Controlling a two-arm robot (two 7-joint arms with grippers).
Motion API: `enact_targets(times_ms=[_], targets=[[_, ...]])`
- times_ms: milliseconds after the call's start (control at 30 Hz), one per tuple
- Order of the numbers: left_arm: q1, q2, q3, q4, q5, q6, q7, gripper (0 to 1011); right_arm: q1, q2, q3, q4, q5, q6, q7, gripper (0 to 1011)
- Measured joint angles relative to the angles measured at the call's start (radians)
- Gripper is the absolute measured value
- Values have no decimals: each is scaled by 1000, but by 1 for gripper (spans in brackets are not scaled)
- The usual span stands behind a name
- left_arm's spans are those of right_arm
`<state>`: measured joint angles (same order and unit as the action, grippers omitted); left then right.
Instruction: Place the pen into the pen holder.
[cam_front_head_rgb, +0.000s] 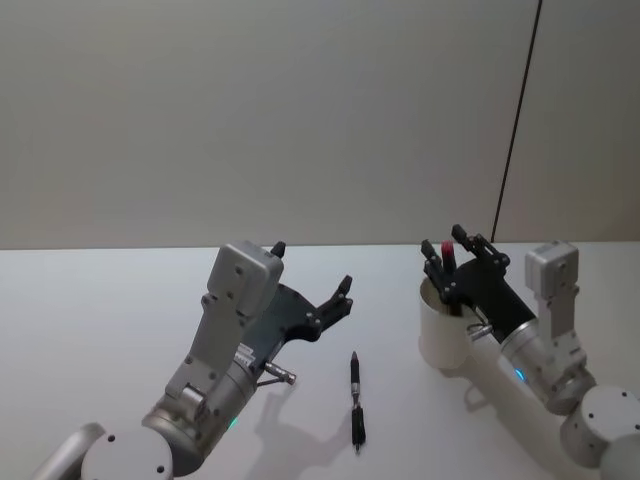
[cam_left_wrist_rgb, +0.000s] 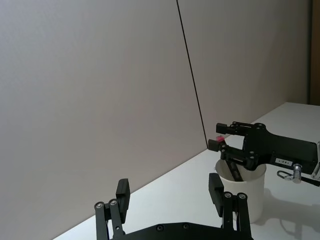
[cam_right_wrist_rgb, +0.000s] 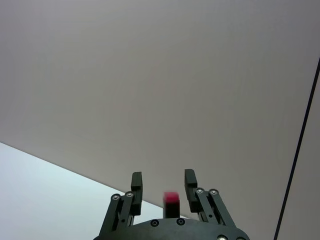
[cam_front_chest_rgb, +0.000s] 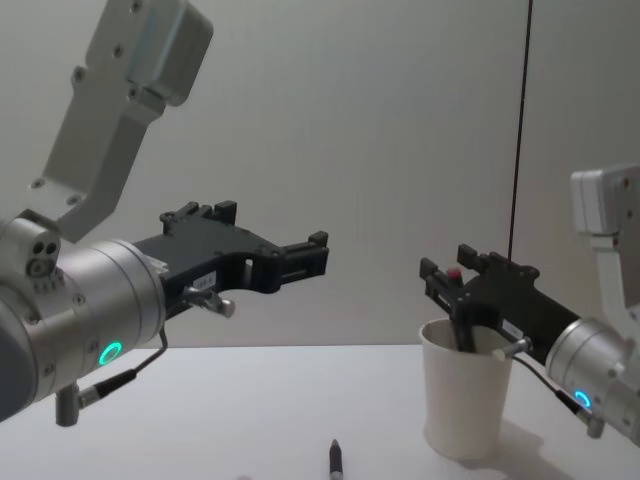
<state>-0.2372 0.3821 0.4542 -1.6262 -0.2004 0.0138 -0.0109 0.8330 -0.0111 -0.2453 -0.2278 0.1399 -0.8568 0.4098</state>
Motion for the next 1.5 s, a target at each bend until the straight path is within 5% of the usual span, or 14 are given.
enact_targets(times_ms=[400,600,800,1000,1233,1500], targets=[[0,0,0,0,0,0,0,1004,37,-12,13,82,8,-43,17,872],[0,0,0,0,0,0,0,1004,43,-13,24,94,15,-52,27,1001],[0,0,0,0,0,0,0,1004,42,-13,39,77,27,-46,36,1001],[0,0,0,0,0,0,0,1004,-9,-4,51,-53,36,23,32,1001],[0,0,0,0,0,0,0,1004,-119,17,59,-322,38,184,-7,1001],[0,0,0,0,0,0,0,1004,-201,34,63,-535,32,339,-60,1001]])
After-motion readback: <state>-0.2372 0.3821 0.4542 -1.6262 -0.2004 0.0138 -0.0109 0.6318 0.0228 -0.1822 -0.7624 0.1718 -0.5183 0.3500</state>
